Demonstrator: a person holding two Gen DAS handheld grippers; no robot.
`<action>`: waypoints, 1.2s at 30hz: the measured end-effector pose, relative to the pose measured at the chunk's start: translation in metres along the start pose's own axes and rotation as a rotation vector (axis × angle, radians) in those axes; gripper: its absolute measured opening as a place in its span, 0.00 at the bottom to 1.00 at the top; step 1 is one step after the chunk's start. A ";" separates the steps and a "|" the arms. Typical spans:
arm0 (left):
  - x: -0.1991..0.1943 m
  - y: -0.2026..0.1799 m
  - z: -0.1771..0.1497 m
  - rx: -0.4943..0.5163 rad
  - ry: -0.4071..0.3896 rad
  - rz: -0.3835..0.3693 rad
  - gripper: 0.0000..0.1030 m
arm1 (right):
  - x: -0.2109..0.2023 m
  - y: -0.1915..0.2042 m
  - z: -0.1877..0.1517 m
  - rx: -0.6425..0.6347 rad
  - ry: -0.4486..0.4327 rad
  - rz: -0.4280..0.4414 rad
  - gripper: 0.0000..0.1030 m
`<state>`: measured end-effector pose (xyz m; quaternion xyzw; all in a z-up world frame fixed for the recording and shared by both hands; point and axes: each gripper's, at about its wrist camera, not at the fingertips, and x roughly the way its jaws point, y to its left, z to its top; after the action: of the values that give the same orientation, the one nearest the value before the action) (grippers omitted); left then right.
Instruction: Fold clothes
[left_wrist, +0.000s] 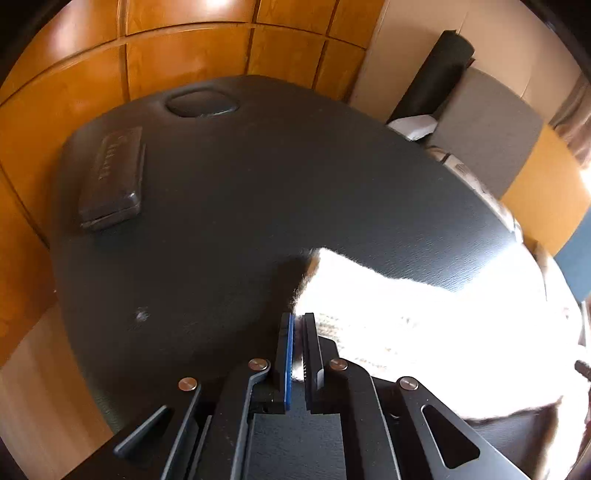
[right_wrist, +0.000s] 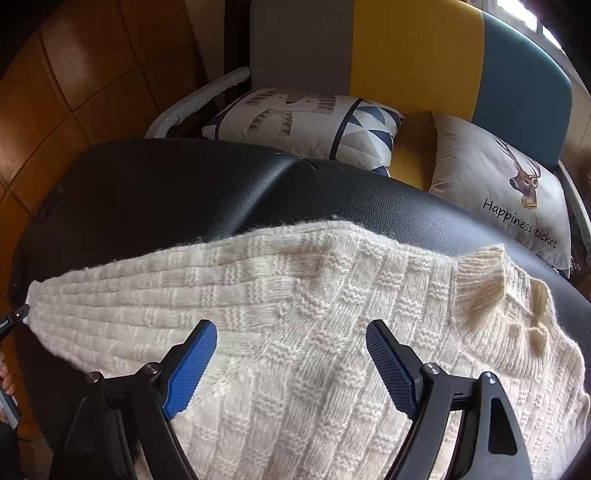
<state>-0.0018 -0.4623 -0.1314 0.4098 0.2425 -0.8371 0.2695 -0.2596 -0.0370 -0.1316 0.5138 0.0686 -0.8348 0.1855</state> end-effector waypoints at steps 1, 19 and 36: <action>-0.002 -0.002 -0.001 0.014 -0.004 0.024 0.04 | 0.008 0.002 0.002 -0.008 0.020 -0.011 0.83; -0.053 0.012 -0.001 -0.087 -0.033 0.023 0.10 | -0.028 -0.021 -0.024 0.072 -0.084 0.009 0.92; -0.124 -0.299 -0.174 0.552 0.218 -0.568 0.31 | -0.128 -0.221 -0.241 0.510 -0.042 -0.165 0.93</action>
<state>-0.0350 -0.1017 -0.0703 0.4698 0.1394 -0.8635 -0.1195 -0.0912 0.2708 -0.1471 0.5194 -0.1059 -0.8478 -0.0174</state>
